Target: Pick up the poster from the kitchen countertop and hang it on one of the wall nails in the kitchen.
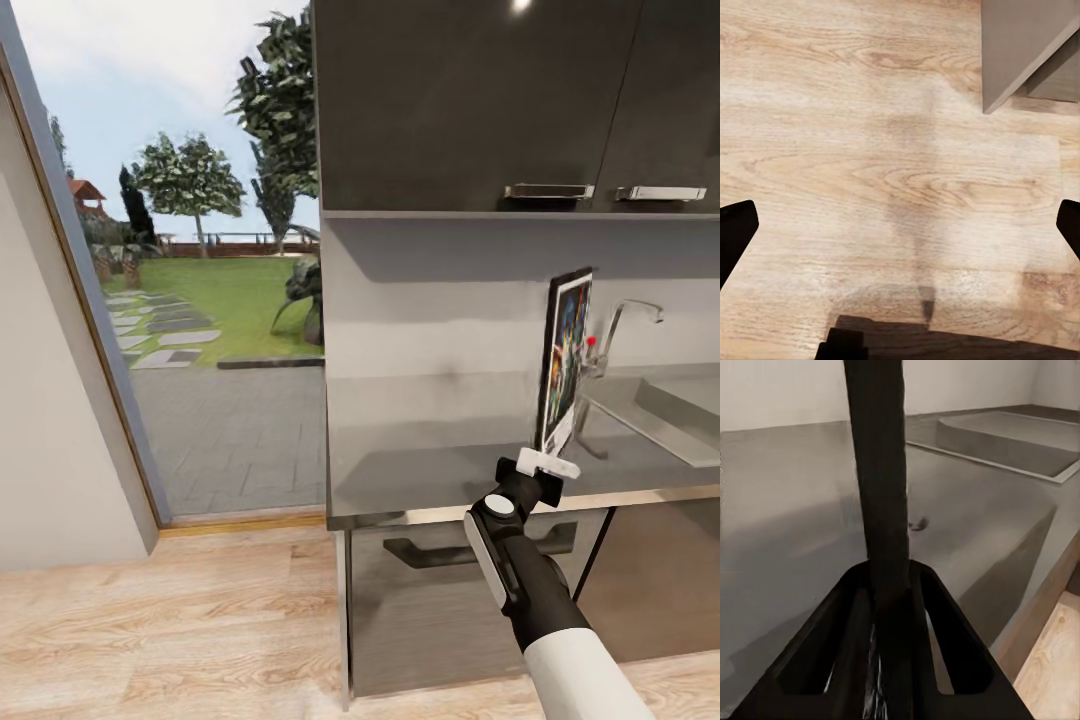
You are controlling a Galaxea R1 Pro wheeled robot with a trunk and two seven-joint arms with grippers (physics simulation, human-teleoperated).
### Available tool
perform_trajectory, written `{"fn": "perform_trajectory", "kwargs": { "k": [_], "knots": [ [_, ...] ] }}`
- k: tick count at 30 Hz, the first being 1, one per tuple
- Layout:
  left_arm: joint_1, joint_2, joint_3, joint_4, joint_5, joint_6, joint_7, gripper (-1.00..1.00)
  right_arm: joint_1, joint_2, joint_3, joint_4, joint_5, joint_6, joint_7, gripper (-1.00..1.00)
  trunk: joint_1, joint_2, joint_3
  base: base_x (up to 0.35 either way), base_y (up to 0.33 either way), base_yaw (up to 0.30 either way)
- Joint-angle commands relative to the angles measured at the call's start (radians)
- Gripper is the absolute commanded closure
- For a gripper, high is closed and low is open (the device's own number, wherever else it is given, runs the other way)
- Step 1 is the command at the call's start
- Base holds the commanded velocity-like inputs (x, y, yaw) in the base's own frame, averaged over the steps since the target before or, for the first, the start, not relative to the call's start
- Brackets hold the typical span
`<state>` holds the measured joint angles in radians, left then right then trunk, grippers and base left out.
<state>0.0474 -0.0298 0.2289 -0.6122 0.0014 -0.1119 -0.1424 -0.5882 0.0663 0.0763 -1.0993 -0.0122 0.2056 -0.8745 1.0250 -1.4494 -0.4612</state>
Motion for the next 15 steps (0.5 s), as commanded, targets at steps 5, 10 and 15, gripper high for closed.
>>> {"fn": "perform_trajectory", "kwargs": {
  "k": [5, 10, 15],
  "knots": [
    [0.0, -0.002, 0.007, -0.001, 0.0, 0.0, -0.009, -1.0, -0.001, 0.0, 0.003, -0.001, -0.002, 0.006, -0.006, 1.0, 0.0, -0.001, -0.001, 0.0, 0.0, 0.0],
    [0.0, -0.002, 0.007, -0.001, 0.0, 0.0, -0.009, -1.0, -0.001, 0.0, 0.003, -0.001, -0.002, 0.006, -0.006, 1.0, 0.0, -0.001, -0.001, 0.0, 0.0, 0.0],
    [0.0, -0.002, 0.007, -0.001, 0.0, 0.001, -0.009, -1.0, -0.001, 0.0, 0.003, -0.001, -0.002, 0.006, -0.006, 1.0, 0.0, -0.001, -0.001, 0.0, 0.0, 0.0]
  ]
}}
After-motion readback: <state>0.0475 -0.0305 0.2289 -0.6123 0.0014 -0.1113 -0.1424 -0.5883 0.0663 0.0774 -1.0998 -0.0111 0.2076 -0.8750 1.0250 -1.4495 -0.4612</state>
